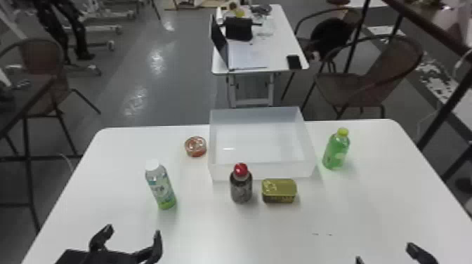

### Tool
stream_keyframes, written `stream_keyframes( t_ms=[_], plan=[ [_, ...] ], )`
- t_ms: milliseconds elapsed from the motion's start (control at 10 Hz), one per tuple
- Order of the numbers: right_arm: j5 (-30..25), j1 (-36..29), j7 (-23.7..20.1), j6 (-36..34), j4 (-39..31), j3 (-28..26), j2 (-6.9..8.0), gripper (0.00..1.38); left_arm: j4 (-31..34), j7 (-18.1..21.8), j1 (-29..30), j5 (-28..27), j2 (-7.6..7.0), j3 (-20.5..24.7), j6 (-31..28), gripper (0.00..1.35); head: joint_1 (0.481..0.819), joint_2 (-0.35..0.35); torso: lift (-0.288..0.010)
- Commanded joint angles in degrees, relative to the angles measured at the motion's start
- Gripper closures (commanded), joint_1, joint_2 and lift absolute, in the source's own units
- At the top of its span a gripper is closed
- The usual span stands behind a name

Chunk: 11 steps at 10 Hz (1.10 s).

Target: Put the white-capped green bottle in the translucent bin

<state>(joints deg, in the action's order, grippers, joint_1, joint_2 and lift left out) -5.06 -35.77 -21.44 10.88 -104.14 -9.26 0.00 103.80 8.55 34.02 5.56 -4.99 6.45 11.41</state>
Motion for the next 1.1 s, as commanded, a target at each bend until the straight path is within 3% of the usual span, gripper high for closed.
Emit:
stream_keyframes(
  t_ms=[0, 700, 1000],
  plan=[
    [0.0, 0.1, 0.0, -0.1, 0.0, 0.2, 0.05, 0.09, 0.0, 0.2, 0.0, 0.1, -0.02, 0.1, -0.2, 0.09, 0.695, 0.065, -0.029],
    [0.4, 0.5, 0.0, -1.2, 0.3, 0.5, 0.05, 0.09, -0.8, 0.5, -0.5, -0.7, -0.02, 1.4, -2.4, 0.09, 0.695, 0.07, -0.029],
    [0.6, 1.3, -0.1, -1.4, 0.5, 0.6, 0.05, 0.09, -6.8, 4.4, -5.4, -2.7, -0.02, 5.3, -3.2, 0.09, 0.695, 0.1, -0.029]
  ],
)
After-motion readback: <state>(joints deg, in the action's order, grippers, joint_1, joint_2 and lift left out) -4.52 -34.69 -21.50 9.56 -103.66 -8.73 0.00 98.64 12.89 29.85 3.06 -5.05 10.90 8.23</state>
